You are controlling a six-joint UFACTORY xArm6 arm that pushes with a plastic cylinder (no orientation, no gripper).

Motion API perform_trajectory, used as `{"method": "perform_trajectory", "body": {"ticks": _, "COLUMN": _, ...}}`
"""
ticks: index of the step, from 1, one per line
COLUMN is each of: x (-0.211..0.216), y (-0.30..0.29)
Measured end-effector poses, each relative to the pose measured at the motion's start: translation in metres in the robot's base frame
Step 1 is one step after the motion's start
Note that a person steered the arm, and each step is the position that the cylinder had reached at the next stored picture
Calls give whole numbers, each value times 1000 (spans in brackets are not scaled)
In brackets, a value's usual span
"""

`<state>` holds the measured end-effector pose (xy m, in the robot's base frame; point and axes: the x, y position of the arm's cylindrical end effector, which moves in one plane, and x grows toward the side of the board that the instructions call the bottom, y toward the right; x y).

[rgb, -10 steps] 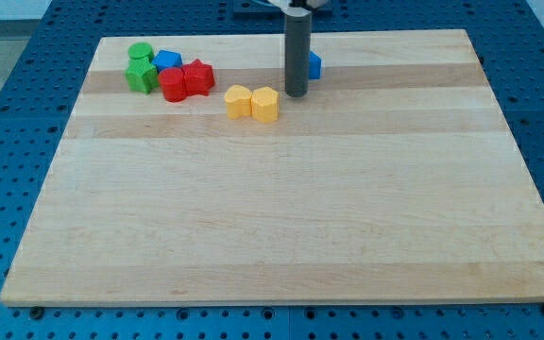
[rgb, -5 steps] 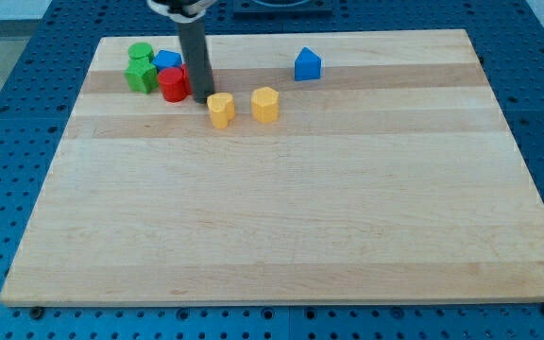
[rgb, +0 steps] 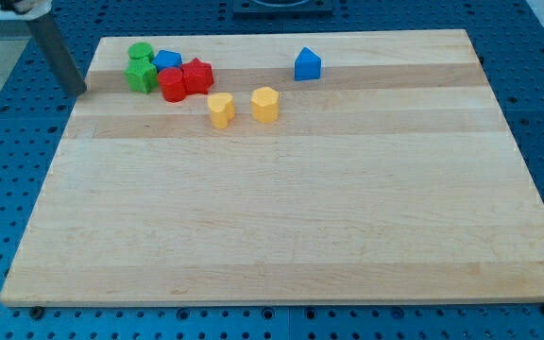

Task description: Move the blue blocks towards the top right of the board

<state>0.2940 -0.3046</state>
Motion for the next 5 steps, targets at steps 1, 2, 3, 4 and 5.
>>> {"method": "perform_trajectory", "body": {"ticks": 1, "x": -53, "y": 6}}
{"method": "perform_trajectory", "body": {"ticks": 2, "x": -89, "y": 30}}
{"method": "perform_trajectory", "body": {"ticks": 3, "x": -101, "y": 74}}
{"method": "perform_trajectory", "body": {"ticks": 4, "x": -98, "y": 96}}
{"method": "perform_trajectory", "body": {"ticks": 5, "x": -79, "y": 95}}
